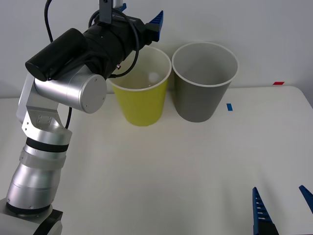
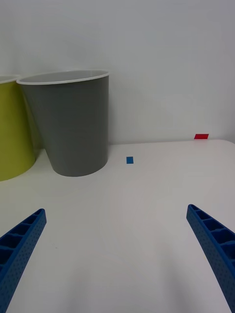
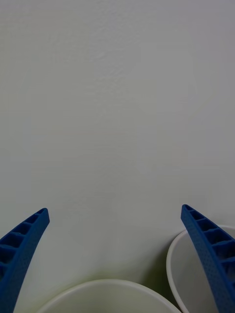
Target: Put cans in the gray bin and PET bottles in the light green bin.
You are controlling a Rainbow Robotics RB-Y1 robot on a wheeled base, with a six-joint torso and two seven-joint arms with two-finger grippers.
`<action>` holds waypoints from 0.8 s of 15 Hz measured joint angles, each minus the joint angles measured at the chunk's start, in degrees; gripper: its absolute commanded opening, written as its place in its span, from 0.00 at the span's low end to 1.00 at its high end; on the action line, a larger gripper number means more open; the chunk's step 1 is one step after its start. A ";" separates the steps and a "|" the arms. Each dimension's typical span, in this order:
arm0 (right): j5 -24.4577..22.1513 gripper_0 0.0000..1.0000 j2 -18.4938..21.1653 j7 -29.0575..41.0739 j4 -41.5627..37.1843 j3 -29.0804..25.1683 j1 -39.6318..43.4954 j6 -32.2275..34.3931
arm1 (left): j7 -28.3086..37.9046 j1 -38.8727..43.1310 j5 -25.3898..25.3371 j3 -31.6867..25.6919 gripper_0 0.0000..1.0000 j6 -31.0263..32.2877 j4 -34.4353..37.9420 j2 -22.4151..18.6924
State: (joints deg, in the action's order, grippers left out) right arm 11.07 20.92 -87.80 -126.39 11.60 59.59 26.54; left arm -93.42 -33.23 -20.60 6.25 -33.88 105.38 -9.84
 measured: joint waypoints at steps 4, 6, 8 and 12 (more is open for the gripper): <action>0.00 1.00 0.00 0.00 0.00 0.00 0.00 0.00 | 0.48 0.00 -0.54 0.00 1.00 -0.01 0.00 -1.08; 0.00 1.00 0.00 0.00 0.00 0.00 0.00 0.00 | 0.53 0.94 -0.75 -0.01 1.00 -0.01 0.59 -2.30; 0.00 1.00 0.00 0.00 0.00 0.00 0.00 0.00 | 0.64 4.99 -1.18 -0.03 1.00 0.07 4.63 -4.37; 0.00 1.00 0.00 0.00 0.00 0.00 0.00 0.00 | 1.27 16.94 -1.39 -1.63 1.00 0.93 15.51 -9.66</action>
State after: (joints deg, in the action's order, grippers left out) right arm 11.07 20.92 -87.80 -126.39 11.60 59.59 26.54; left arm -92.15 -16.29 -21.99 4.62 -32.95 120.89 -19.50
